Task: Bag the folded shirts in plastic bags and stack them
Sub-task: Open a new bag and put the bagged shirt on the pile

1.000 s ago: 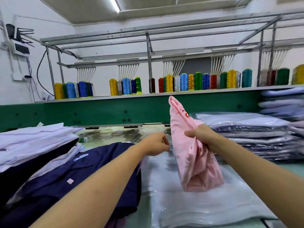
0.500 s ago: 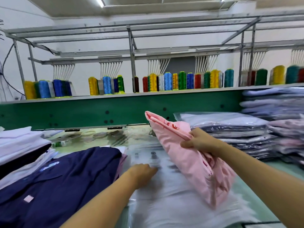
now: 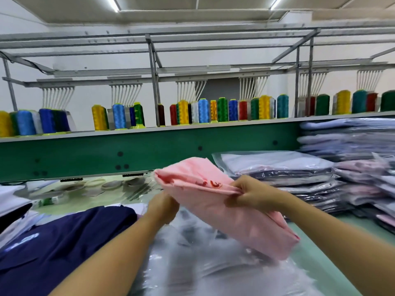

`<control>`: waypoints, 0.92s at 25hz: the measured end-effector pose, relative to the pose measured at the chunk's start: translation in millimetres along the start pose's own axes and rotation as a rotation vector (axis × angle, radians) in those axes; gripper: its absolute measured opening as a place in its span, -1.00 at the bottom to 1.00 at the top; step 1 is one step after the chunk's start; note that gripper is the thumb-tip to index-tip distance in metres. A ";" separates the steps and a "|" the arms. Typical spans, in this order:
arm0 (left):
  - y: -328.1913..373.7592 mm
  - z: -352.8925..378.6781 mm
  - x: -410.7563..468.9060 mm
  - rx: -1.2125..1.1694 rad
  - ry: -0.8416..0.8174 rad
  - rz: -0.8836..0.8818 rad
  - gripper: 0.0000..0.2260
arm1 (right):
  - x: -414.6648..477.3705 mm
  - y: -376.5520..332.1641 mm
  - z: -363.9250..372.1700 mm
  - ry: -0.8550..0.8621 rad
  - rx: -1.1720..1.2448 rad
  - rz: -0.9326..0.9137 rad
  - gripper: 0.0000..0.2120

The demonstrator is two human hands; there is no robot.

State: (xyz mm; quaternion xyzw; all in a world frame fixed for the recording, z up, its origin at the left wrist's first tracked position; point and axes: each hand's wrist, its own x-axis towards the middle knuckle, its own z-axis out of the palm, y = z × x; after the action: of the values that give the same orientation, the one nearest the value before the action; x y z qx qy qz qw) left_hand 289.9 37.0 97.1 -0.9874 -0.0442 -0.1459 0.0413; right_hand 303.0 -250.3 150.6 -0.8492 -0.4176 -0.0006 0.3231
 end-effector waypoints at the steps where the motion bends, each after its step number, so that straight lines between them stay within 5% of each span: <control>1: -5.8 -1.1 7.2 -0.115 0.009 -0.031 -0.84 | -2.0 6.8 1.6 -0.024 -0.018 -0.002 -0.82; 3: -14.6 -2.2 16.2 -0.345 0.036 -0.093 -0.68 | -6.9 19.5 5.6 -0.072 -0.059 -0.003 -0.91; 6: -22.5 1.2 35.6 -0.552 0.080 -0.150 -0.73 | -8.9 33.0 7.7 -0.106 -0.083 -0.018 -0.85; 11: -24.1 12.0 42.1 -0.693 0.239 -0.027 -0.66 | -3.7 49.4 12.3 -0.148 -0.096 0.028 -0.89; 17: -12.6 7.6 40.8 -0.316 0.344 0.052 -0.57 | 2.7 62.4 21.3 -0.108 -0.180 0.069 -0.95; 23: 10.8 7.0 49.3 -0.049 0.253 0.018 -0.70 | 0.0 53.7 25.5 -0.107 -0.285 0.058 -0.85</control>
State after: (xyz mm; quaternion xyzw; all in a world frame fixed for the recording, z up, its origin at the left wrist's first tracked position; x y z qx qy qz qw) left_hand 340.0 30.7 104.1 -0.9622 -0.0262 -0.2700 0.0236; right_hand 334.3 -260.1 101.0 -0.8971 -0.4051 -0.0054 0.1764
